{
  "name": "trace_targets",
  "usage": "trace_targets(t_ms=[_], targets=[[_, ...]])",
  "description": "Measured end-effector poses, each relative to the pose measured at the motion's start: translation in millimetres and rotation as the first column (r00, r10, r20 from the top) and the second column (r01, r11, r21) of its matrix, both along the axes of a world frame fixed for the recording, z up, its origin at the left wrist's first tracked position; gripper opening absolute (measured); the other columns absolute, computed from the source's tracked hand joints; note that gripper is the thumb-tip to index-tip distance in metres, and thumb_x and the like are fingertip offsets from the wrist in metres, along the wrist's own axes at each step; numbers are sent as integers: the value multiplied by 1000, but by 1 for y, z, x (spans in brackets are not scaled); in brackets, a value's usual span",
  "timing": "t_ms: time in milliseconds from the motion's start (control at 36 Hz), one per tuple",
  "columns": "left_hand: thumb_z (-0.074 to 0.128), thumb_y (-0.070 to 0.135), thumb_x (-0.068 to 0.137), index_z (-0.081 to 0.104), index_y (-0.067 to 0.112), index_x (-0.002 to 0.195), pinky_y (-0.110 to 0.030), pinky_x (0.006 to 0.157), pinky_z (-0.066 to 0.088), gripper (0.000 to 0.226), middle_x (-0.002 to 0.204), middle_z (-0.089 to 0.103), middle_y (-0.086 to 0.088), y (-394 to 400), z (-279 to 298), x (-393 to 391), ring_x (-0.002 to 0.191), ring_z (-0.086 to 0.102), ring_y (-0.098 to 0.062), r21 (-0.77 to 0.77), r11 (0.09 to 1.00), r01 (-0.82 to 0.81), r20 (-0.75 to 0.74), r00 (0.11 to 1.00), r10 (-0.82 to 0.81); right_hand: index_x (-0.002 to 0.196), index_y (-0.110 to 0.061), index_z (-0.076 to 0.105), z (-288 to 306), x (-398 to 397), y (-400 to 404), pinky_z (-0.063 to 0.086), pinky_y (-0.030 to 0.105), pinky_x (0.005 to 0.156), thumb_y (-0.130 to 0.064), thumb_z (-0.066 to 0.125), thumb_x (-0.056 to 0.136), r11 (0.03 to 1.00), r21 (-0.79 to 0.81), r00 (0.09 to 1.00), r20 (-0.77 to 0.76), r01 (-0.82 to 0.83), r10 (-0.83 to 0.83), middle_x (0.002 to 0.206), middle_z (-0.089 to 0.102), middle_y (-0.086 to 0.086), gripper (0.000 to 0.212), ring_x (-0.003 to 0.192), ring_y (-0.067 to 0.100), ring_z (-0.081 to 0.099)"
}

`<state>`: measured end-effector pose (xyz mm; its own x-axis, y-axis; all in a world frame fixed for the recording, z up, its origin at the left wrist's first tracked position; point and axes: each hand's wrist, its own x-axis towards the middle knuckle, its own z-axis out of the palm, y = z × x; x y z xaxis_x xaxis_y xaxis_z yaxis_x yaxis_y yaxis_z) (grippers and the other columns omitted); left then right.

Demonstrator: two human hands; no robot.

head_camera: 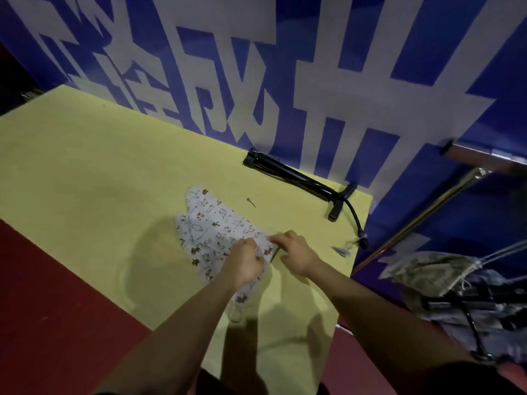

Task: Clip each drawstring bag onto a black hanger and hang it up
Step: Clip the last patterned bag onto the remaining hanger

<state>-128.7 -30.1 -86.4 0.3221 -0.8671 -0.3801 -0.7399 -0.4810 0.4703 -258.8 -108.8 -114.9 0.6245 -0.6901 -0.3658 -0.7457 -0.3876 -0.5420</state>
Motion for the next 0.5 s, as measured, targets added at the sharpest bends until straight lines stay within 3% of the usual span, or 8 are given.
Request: trace_targets(t_ms=[56,167,250,333,500], targets=[[53,22,89,51,1,114,-38,88,46,33,120,51,-15,-3,-8,7,109,49,-29,54,996,73,-12,997,-72,140,-25,43,-6,7,2,35,35,100,-2,45,87,999,-51,999,-40,4,-6,134,41,9,58,118,33,40],[54,31,91,42,5,131,-36,105,34,49,133,37,-11,-11,-17,23,127,34,-26,118,971,210,-54,977,-205,123,-21,61,-15,21,6,36,32,96,-9,48,90,984,-98,989,38,149,-146,125,47,10,38,111,32,44],[54,42,90,44,8,128,-36,105,32,53,130,39,-11,-16,-17,30,126,33,-25,131,951,279,-64,960,-272,99,-17,73,-12,32,5,39,30,91,-13,54,86,967,-68,964,120,246,-237,111,54,8,23,105,27,48],[51,48,88,40,14,133,-40,101,39,58,129,43,-11,-18,-21,41,122,39,-27,122,941,316,-51,949,-312,83,-13,71,-6,49,3,46,35,84,-26,63,84,942,-65,932,182,330,-314,98,56,2,16,95,23,54],[46,17,93,37,4,128,-37,83,46,38,125,41,-14,-21,-6,71,108,49,-29,-67,974,215,42,976,-212,75,-15,60,15,79,-9,45,37,75,-33,68,84,903,-60,869,306,425,-388,91,54,2,21,81,21,56]])
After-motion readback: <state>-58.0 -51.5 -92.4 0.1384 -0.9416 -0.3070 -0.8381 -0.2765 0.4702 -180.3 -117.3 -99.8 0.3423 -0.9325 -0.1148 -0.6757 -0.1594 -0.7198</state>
